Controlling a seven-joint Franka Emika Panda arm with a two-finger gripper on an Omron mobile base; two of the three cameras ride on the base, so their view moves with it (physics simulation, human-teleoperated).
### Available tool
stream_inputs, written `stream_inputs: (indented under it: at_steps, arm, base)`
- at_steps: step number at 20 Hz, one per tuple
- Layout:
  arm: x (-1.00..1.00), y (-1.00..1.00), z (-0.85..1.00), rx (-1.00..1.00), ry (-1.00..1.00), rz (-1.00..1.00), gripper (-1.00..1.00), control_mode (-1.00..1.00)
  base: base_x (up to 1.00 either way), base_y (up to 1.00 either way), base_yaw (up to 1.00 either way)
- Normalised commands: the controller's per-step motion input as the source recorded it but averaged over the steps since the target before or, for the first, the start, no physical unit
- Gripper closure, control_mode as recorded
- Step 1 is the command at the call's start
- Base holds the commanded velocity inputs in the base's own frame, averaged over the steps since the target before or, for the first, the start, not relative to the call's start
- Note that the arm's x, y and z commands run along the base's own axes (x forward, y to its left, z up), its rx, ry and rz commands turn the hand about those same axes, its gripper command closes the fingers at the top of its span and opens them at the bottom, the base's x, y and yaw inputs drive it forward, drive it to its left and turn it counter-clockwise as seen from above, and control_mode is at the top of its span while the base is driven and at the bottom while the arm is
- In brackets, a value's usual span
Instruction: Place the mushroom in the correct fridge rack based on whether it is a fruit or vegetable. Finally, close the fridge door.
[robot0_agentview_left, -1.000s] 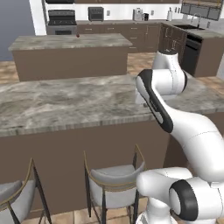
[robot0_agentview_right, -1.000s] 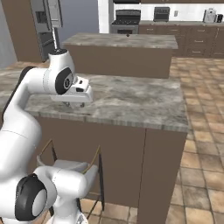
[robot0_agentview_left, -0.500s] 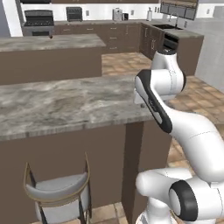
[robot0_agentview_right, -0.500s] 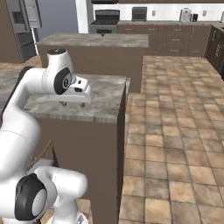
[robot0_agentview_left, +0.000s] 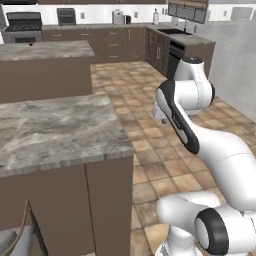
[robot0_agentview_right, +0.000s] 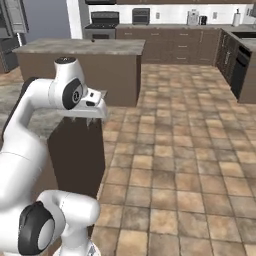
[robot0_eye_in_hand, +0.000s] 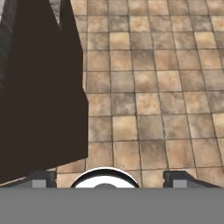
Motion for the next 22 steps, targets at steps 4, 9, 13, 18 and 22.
stream_inputs:
  at_steps: [4,9,13,18,22]
  arm:
    - [0.0,0.0,0.0,0.0,0.0,0.0,-1.0,1.0]
    - [0.0,0.0,0.0,0.0,0.0,0.0,-1.0,1.0]
    - [0.0,0.0,0.0,0.0,0.0,0.0,-1.0,1.0]
    - [0.0,0.0,0.0,0.0,0.0,0.0,-1.0,1.0]
    - [0.0,0.0,0.0,0.0,0.0,0.0,-1.0,1.0]
  base:
    - [0.97,-1.0,0.04]
    - [1.0,-1.0,0.1]
    - [0.86,-1.0,0.17]
    - [0.16,-1.0,0.09]
    - [0.65,-1.0,0.18]
